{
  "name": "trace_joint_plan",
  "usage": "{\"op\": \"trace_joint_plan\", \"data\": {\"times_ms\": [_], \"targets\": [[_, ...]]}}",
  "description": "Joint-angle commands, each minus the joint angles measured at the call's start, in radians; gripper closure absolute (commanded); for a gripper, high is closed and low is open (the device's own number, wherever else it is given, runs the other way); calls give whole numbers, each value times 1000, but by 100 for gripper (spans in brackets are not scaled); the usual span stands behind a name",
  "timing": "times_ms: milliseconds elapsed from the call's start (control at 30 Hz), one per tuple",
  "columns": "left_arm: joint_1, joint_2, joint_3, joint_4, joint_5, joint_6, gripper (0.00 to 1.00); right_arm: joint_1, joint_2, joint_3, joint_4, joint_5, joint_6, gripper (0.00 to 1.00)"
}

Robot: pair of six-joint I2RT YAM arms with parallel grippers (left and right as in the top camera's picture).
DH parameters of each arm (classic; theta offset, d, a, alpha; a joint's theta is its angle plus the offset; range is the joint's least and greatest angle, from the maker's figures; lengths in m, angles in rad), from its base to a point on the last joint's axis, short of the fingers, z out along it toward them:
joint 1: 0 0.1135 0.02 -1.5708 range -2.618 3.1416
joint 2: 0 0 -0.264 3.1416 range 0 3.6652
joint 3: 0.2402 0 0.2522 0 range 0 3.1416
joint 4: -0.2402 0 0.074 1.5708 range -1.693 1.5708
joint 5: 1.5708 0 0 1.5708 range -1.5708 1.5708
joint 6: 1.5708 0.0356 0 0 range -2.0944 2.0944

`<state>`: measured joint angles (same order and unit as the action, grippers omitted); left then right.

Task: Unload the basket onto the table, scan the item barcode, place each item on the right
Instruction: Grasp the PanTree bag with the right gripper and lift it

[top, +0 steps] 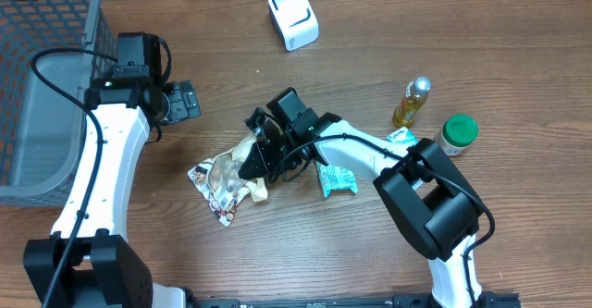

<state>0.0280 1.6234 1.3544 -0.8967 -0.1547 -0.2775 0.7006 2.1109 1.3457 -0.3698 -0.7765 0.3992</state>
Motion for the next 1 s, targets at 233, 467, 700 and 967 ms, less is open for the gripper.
{"op": "trace_joint_plan", "data": {"times_ms": [233,467,700,967], "targets": [[-1,8,4,1,-12,9,0,-87,-118,27,-69,-108,-37,96],[-1,8,4,1,-12,9,0,-112,-179,27,-205,-108,-149,96],[-1,8,4,1,-12,9,1,-112,-179,27,-242,-108,-193,96],[-1,8,4,0,-12,9,0,-112,-179,27,-242,-108,-192,96]]}}
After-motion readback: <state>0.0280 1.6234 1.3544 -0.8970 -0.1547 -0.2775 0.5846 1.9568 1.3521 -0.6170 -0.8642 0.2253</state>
